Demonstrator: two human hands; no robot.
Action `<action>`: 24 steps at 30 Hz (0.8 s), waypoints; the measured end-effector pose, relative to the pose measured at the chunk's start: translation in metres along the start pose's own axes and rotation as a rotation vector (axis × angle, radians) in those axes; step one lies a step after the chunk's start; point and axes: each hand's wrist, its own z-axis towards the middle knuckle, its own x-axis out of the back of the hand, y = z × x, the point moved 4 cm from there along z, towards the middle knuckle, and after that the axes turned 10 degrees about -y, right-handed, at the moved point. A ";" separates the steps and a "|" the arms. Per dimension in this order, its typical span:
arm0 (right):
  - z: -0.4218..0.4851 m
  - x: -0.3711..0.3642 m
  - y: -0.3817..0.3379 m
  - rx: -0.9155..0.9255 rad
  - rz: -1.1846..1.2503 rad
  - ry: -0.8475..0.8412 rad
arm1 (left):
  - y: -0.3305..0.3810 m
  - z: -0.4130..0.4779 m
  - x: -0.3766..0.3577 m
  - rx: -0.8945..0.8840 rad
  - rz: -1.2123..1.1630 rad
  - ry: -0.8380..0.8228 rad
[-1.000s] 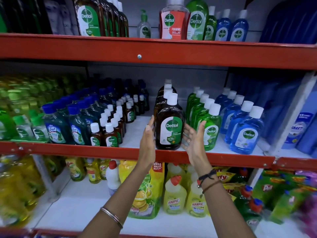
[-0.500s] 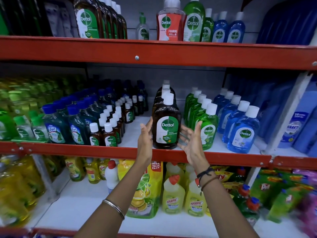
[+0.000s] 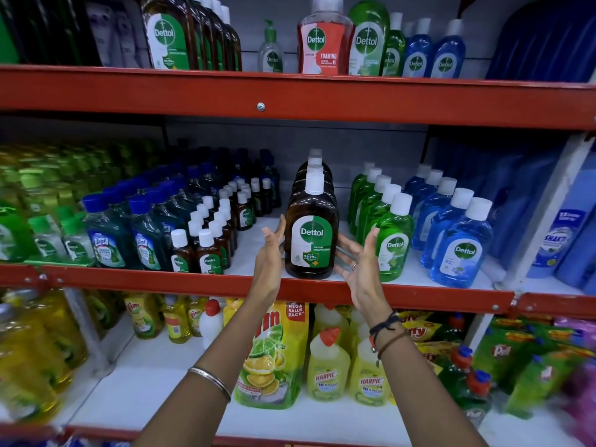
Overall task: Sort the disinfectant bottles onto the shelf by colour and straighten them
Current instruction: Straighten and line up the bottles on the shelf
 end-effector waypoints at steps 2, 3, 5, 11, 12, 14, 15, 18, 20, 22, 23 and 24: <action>0.000 0.000 0.001 0.010 -0.001 0.012 | 0.002 -0.002 0.000 0.003 0.006 -0.014; 0.000 0.001 0.001 0.011 -0.003 0.018 | 0.002 -0.002 0.001 0.000 0.012 -0.019; 0.001 0.001 0.001 0.008 -0.007 0.023 | 0.002 -0.002 0.001 -0.008 0.025 -0.021; 0.001 0.001 0.001 0.027 -0.018 0.025 | -0.001 -0.001 0.001 -0.006 0.052 -0.021; 0.001 0.001 0.002 0.028 -0.022 0.025 | -0.001 -0.001 0.001 -0.009 0.057 -0.020; 0.002 0.001 0.002 0.031 -0.027 0.030 | -0.002 0.000 0.001 -0.022 0.059 -0.015; 0.002 0.001 0.002 0.033 -0.030 0.035 | -0.003 0.000 0.001 -0.028 0.055 -0.010; -0.002 0.002 0.001 0.074 -0.058 0.066 | -0.007 -0.002 -0.001 -0.084 0.016 0.066; -0.010 0.008 -0.001 0.175 -0.072 0.122 | -0.010 -0.008 -0.004 -0.181 0.018 0.168; -0.022 0.021 -0.007 0.337 -0.064 0.208 | -0.005 -0.019 -0.014 -0.341 0.104 0.253; -0.028 0.030 -0.010 0.414 -0.062 0.263 | 0.000 -0.025 -0.022 -0.429 0.167 0.268; -0.033 0.041 -0.014 0.478 -0.063 0.324 | 0.004 -0.029 -0.032 -0.512 0.221 0.257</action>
